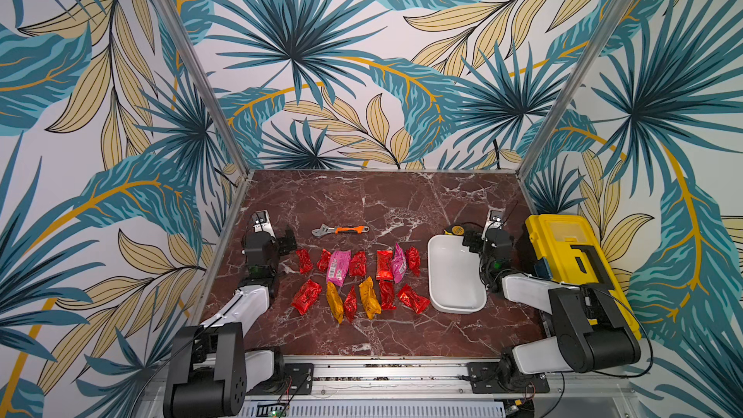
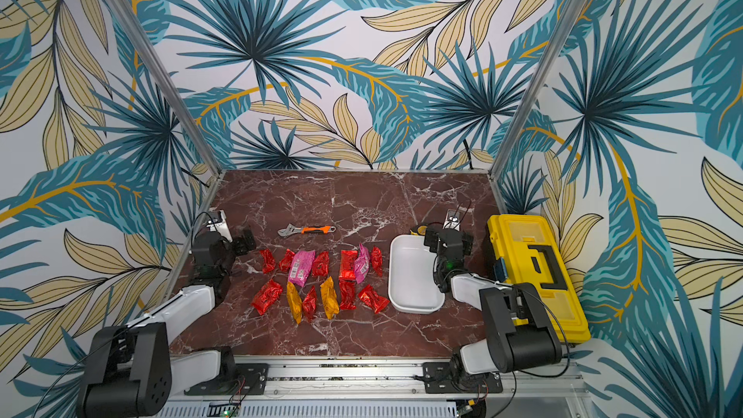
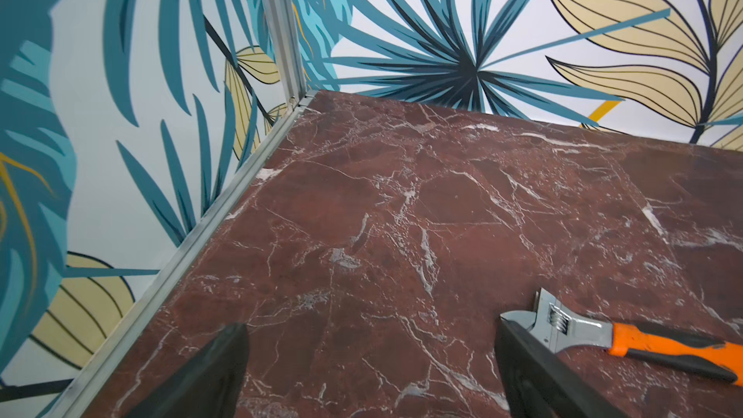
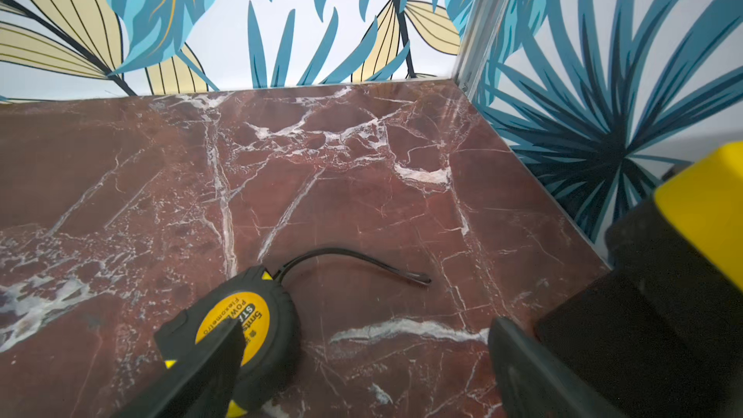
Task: Take the tea bags out of the storage box
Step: Reset both arms
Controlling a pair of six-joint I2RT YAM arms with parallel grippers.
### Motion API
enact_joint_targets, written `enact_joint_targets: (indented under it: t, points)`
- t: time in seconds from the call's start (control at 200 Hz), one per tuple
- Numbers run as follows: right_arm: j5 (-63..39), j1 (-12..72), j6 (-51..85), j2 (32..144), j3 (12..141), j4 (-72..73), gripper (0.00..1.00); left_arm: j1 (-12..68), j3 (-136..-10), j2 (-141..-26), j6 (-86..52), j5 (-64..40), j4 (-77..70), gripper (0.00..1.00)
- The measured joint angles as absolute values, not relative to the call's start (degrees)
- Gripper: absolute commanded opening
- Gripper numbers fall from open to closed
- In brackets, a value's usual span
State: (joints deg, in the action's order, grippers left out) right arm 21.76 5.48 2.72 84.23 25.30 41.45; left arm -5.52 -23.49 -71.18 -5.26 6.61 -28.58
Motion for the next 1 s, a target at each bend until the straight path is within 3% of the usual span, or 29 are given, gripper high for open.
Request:
enact_joint_targets:
  t: [0.421, 0.996]
  points:
    - [11.9, 1.7, 2.5, 86.8, 23.1, 48.2, 0.99, -5.8, -20.4, -88.8, -4.7, -2.6, -51.3, 1.00]
    - [10.6, 1.5, 2.6, 86.8, 23.1, 48.2, 0.99, -3.8, -19.7, -89.2, -2.1, -3.4, -54.4, 1.00]
